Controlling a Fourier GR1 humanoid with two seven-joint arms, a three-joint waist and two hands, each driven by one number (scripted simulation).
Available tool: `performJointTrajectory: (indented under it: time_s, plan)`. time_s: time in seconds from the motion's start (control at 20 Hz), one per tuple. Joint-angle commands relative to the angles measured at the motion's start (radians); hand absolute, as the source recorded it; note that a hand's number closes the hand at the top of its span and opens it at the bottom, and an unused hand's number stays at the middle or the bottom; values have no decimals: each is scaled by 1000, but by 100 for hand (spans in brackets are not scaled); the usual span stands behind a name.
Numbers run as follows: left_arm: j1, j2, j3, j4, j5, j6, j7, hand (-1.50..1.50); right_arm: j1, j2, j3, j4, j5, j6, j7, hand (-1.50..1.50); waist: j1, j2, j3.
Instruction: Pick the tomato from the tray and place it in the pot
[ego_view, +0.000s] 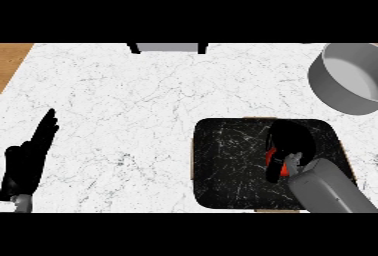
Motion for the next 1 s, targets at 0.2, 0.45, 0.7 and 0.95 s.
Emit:
performJointTrajectory:
  time_s: [0.2,0.45,0.7,0.95]
  plan:
    - [17,0,22,-14,-3,-34,-24,0,-195,103,-226,257,-8,-84,-21,150,26,12,6]
    - [-49,-15,0,-7,-21,-34,21,0,-412,153,-302,532,84,-224,-64,150,40,17,6]
    - [-16,4,37,6,-1,-60,11,0,-445,92,-228,503,272,-332,-35,150,20,8,5]
    - [-1,-25,4,-19,-37,-27,28,0,-573,-3,-207,477,445,-367,71,150,21,3,5]
